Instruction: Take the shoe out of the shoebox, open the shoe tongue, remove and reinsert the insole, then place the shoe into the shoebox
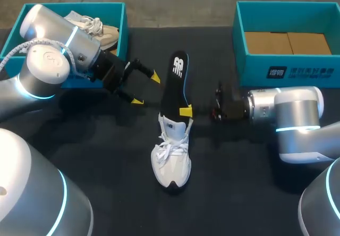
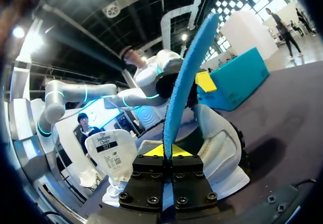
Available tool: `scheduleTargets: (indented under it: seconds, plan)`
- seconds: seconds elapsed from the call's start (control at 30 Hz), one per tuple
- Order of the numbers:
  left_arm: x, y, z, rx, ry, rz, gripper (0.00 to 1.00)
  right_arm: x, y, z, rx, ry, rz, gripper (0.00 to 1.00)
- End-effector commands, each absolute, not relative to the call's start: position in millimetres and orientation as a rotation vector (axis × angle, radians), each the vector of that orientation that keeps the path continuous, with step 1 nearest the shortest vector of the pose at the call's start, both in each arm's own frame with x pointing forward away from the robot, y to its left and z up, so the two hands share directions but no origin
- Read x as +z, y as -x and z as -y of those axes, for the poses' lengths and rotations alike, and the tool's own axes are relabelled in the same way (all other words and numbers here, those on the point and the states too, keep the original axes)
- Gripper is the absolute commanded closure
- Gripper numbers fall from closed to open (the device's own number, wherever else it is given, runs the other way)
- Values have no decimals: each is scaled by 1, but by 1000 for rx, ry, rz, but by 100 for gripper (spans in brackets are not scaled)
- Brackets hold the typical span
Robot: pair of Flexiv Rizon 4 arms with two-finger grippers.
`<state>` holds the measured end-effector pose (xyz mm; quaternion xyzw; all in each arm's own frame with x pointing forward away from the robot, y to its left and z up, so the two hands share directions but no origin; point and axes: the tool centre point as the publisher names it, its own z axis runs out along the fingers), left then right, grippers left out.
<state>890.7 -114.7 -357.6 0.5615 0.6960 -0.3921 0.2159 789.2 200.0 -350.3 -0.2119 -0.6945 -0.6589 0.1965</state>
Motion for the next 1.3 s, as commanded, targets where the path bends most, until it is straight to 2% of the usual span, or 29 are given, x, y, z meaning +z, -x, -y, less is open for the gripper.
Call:
scheduleTargets:
  seconds: [0.03,0.97,1.0,1.13,1.17,1.2,1.3]
  plan:
    - [-358,-891,115,-1086,-1557,-1929,0,-359,-790,-203,-1809,566,1938,100]
    - [-358,-891,115,-1086,-1557,-1929,0,-353,-789,-208,-1791,601,1948,100]
    - [-358,-891,115,-1086,-1557,-1929,0,-353,-789,-208,-1791,602,1948,92]
    - [-358,-891,115,-1086,-1557,-1929,0,-353,-791,-207,-1788,614,1947,76]
    - [-358,-891,115,-1086,-1557,-1929,0,-352,-792,-207,-1790,619,1946,67]
    - [-358,-891,115,-1086,-1557,-1929,0,-352,-792,-207,-1792,623,1946,62]
    - [-358,-891,115,-1086,-1557,-1929,0,-350,-793,-207,-1794,627,1948,60]
